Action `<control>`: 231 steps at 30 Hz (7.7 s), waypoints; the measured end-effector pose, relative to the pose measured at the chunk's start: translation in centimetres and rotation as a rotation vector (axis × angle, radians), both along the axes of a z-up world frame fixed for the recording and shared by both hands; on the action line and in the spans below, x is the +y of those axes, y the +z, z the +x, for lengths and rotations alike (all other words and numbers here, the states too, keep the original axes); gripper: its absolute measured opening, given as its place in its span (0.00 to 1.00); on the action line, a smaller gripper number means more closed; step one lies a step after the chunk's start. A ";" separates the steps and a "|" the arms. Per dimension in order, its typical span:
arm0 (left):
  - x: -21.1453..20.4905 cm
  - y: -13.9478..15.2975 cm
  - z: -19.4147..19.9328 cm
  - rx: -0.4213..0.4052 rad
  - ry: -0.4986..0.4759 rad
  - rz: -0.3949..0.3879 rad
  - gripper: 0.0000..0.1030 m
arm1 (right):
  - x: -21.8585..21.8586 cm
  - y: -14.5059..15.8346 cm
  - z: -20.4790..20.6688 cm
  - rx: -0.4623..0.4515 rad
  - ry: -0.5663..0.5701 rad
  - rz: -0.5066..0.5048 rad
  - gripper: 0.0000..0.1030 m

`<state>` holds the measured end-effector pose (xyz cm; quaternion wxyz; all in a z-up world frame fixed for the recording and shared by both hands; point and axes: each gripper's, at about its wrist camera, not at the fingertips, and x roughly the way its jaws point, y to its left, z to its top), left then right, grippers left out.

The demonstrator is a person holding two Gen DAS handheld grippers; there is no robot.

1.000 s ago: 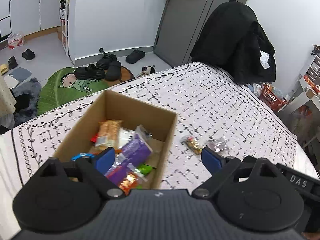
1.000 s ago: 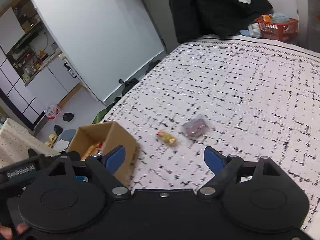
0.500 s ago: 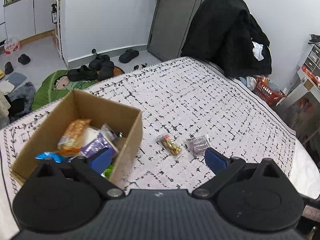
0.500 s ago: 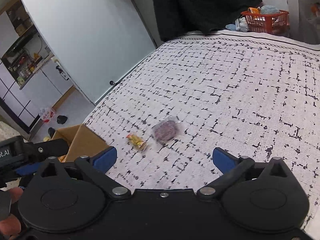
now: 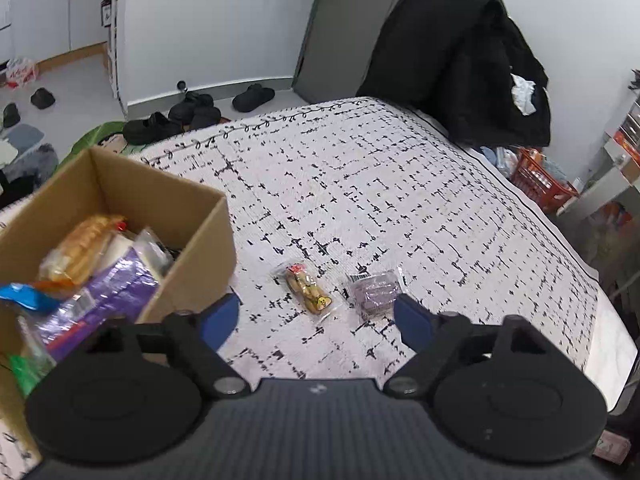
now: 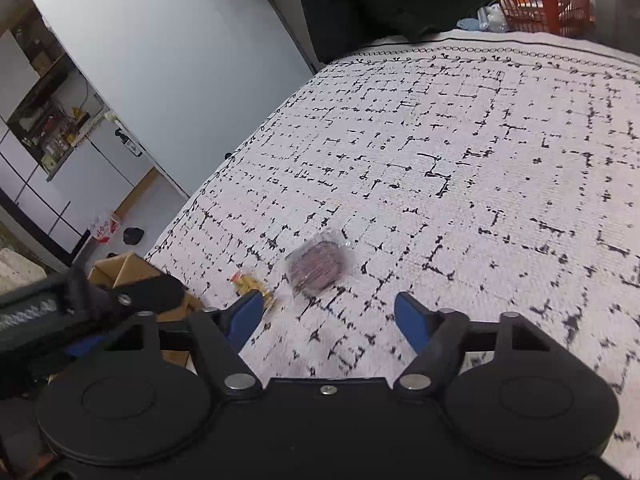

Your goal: Organize snacks

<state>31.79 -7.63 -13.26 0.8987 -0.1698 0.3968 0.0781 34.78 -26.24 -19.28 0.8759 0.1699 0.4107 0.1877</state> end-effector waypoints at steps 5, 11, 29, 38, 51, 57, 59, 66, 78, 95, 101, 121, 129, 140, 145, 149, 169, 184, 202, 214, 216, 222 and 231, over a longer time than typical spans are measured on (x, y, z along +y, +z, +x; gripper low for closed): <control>0.0 -2.1 1.7 0.028 0.038 -0.035 0.61 | -0.1 -1.2 1.7 0.006 0.012 -0.013 0.62; 0.4 -3.9 3.5 0.037 0.080 -0.063 0.54 | 0.3 -2.1 2.8 0.005 0.042 -0.012 0.61; 1.1 -7.4 6.6 0.105 0.169 -0.140 0.18 | 2.3 -2.8 3.9 -0.078 0.118 -0.089 0.61; 0.9 -5.4 5.0 0.065 0.116 -0.141 0.16 | 3.3 -2.8 3.8 -0.100 0.123 -0.135 0.60; 2.5 0.1 0.5 -0.001 0.060 -0.139 0.16 | 3.1 -1.8 2.6 -0.063 0.111 -0.144 0.27; 3.8 2.7 -2.2 -0.057 0.045 -0.144 0.16 | 3.6 1.2 -0.1 -0.091 0.103 -0.128 0.27; 4.2 3.3 -3.0 -0.075 0.044 -0.135 0.16 | 4.2 2.3 -1.1 -0.108 0.101 -0.118 0.27; 7.3 4.7 -6.0 -0.097 0.075 -0.153 0.16 | 6.9 4.6 -4.8 -0.112 0.092 -0.070 0.27; 13.5 5.0 -10.0 -0.094 0.135 -0.173 0.16 | 12.2 8.4 -7.2 -0.168 0.120 -0.064 0.27; 19.6 4.0 -12.8 -0.036 0.180 -0.196 0.16 | 17.1 9.2 -8.9 -0.195 0.122 -0.079 0.28; 20.6 4.0 -13.0 -0.031 0.211 -0.186 0.24 | 17.7 9.1 -8.7 -0.184 0.122 -0.084 0.28; 20.2 5.1 -12.2 -0.003 0.171 -0.162 0.79 | 18.1 10.7 -6.7 -0.181 0.075 -0.067 0.42; 19.0 6.2 -12.3 0.018 0.127 -0.137 0.85 | 15.6 11.6 -9.2 -0.134 0.063 -0.078 0.56; 16.2 9.4 -14.0 0.045 -0.002 -0.065 0.96 | 11.3 14.5 -13.5 -0.117 0.013 -0.089 0.86; 14.5 10.6 -15.9 0.040 -0.060 -0.042 1.00 | 9.8 15.7 -15.7 -0.115 -0.008 -0.064 0.97; 13.5 11.4 -17.7 0.030 -0.095 -0.018 1.00 | 9.1 16.5 -17.5 -0.124 -0.019 -0.090 1.00; 11.5 15.0 -25.9 -0.037 -0.208 0.103 1.00 | 6.8 19.3 -27.1 -0.153 -0.018 -0.183 1.00; 11.8 15.8 -32.0 -0.092 -0.229 0.171 1.00 | 7.9 20.0 -32.5 -0.212 0.007 -0.200 1.00; 11.6 16.5 -34.4 -0.148 -0.235 0.204 1.00 | 8.0 20.0 -35.0 -0.253 -0.015 -0.209 1.00; 11.0 16.2 -34.6 -0.145 -0.252 0.213 1.00 | 7.6 19.7 -35.1 -0.265 -0.022 -0.215 1.00; 10.9 16.2 -34.5 -0.144 -0.254 0.212 1.00 | 7.4 19.5 -35.0 -0.263 -0.025 -0.215 1.00; 10.7 15.9 -34.3 -0.148 -0.250 0.208 1.00 | 7.2 19.2 -34.9 -0.260 -0.032 -0.214 1.00; 10.8 15.7 -34.1 -0.144 -0.249 0.200 1.00 | 7.4 19.1 -35.1 -0.267 -0.026 -0.226 1.00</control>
